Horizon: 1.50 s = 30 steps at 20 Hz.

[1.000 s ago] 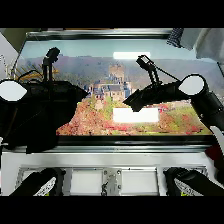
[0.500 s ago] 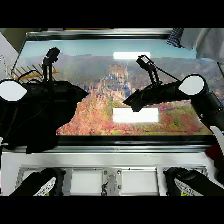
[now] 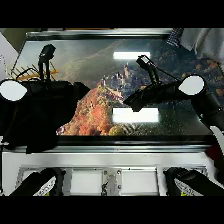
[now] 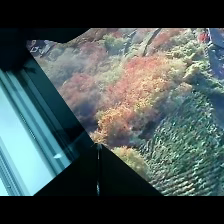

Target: Fold the clothes and pants, and hang the long-sleeved shirts on hangers.

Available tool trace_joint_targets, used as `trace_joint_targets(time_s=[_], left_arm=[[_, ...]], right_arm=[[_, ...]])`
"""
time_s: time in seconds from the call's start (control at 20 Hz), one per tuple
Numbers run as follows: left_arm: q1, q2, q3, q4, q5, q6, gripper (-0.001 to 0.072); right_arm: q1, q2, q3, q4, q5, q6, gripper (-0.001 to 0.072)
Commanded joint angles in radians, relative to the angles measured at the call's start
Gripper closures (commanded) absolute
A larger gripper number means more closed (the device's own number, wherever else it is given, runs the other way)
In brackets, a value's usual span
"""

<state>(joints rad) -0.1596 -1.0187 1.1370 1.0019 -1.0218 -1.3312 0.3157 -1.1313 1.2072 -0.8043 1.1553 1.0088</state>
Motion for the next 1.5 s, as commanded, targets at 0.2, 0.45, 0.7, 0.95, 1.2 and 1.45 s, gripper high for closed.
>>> trace_joint_targets(time_s=[0.2, 0.45, 0.7, 0.95, 1.2, 1.45], left_arm=[[0.104, -0.274, 0.000, 0.467, 0.096, -0.357, 0.0033], [0.093, -0.489, 0.003, 0.462, 0.218, -0.465, 0.0033], [0.057, -0.581, 0.003, 0.462, 0.248, -0.510, 0.0116], [0.047, -0.578, 0.093, 0.420, 0.211, -0.524, 0.0693], [-0.150, -0.535, 0.381, 0.219, 0.192, -0.358, 0.0693], [-0.494, -0.530, 0.546, 0.208, 0.293, -0.341, 0.0693]], right_arm=[[0.001, -0.001, 0.000, 0.000, 0.000, 0.000, 0.0696], [0.001, 0.000, 0.000, 0.000, 0.000, 0.000, 0.0697], [0.001, 0.000, 0.000, 0.000, 0.000, 0.000, 0.0697], [0.001, 0.000, 0.000, 0.045, 0.005, 0.013, 0.0696], [-0.076, 0.024, 0.023, 0.029, -0.132, 0.067, 0.0701], [-0.372, 0.171, 0.028, -0.155, -0.277, 0.362, 0.0701]])
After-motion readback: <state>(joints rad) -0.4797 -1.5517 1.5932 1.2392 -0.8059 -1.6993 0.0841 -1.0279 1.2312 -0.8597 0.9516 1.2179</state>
